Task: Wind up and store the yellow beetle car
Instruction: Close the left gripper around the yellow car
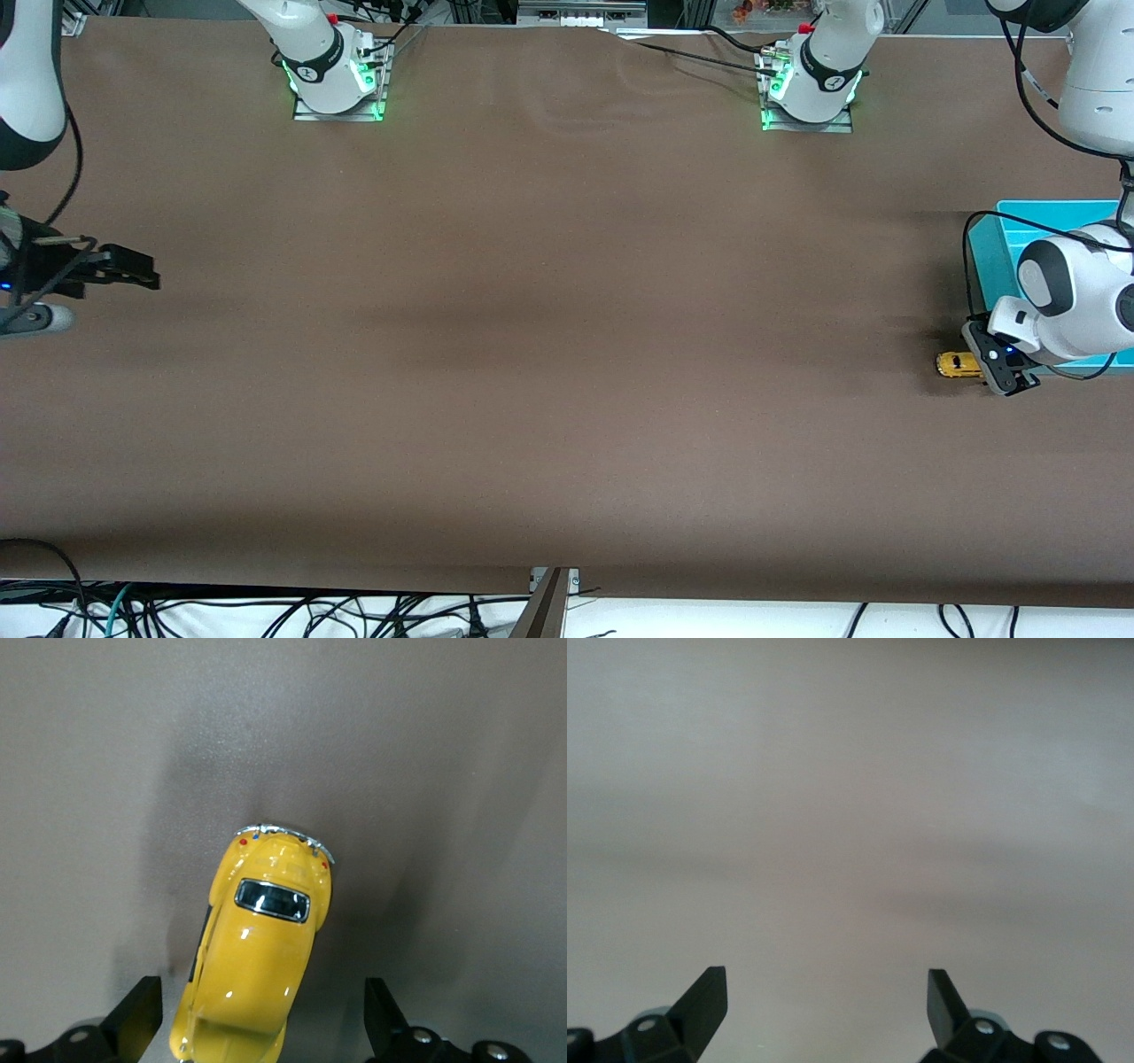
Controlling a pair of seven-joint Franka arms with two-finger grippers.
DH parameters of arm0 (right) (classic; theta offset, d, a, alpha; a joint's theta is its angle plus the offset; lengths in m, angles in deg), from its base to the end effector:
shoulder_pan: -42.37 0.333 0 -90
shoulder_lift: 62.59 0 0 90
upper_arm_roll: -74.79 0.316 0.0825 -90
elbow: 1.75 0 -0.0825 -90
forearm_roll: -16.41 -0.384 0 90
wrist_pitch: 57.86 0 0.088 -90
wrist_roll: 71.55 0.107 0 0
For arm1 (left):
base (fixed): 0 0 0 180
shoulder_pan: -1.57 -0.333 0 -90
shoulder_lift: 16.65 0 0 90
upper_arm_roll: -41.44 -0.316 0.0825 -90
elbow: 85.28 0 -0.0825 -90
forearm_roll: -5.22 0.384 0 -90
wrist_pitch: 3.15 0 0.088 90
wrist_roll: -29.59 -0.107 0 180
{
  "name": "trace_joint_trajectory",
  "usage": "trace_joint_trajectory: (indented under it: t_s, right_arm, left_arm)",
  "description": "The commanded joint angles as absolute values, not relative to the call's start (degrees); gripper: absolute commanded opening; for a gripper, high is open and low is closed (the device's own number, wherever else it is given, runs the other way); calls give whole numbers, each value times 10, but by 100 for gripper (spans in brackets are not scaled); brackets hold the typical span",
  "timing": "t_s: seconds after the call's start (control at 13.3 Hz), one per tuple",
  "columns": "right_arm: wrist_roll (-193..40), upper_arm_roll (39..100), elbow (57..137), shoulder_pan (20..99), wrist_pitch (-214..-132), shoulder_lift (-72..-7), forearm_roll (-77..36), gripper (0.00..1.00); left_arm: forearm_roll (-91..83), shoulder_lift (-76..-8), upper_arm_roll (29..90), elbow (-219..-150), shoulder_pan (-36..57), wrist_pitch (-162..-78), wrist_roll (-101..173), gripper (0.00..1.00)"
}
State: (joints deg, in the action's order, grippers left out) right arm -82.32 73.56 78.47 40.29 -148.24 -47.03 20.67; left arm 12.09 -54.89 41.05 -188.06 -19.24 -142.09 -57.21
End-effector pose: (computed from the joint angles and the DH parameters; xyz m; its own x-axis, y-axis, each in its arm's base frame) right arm 0.6307 -0.0427 0.5443 0.9857 0.1303 -0.1073 0.1373 -0.9887 0.0607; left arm 0.6061 0.2353 0.1734 0.3240 -0.9425 -0.0815 -0.9441 -0.3277 0.0356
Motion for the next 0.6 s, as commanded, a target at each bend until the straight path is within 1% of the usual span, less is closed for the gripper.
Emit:
trace_joint_trajectory:
  t_s: [0.0, 0.08, 0.15, 0.23, 0.38, 0.53]
  right_arm:
    - [-810, 738, 790, 404, -1474, -497, 234, 100]
    - [-810, 738, 795, 404, -1489, -498, 241, 100]
    - [-803, 738, 805, 405, -1492, -499, 238, 100]
    - [-801, 737, 826, 404, -1497, -510, 234, 100]
    - [-762, 738, 850, 404, -1497, -526, 210, 100]
    - [-737, 738, 854, 404, -1494, -532, 198, 100]
  left_arm:
    - [122, -541, 421, -1888, -199, -1428, -591, 68]
    - [122, -538, 427, -1888, -199, -1425, -612, 14]
    - [122, -538, 428, -1886, -199, -1423, -617, 3]
    - [122, -537, 429, -1883, -195, -1418, -618, 0]
    - [122, -526, 435, -1879, -194, -1402, -618, 0]
    - [122, -491, 450, -1879, -193, -1357, -617, 0]
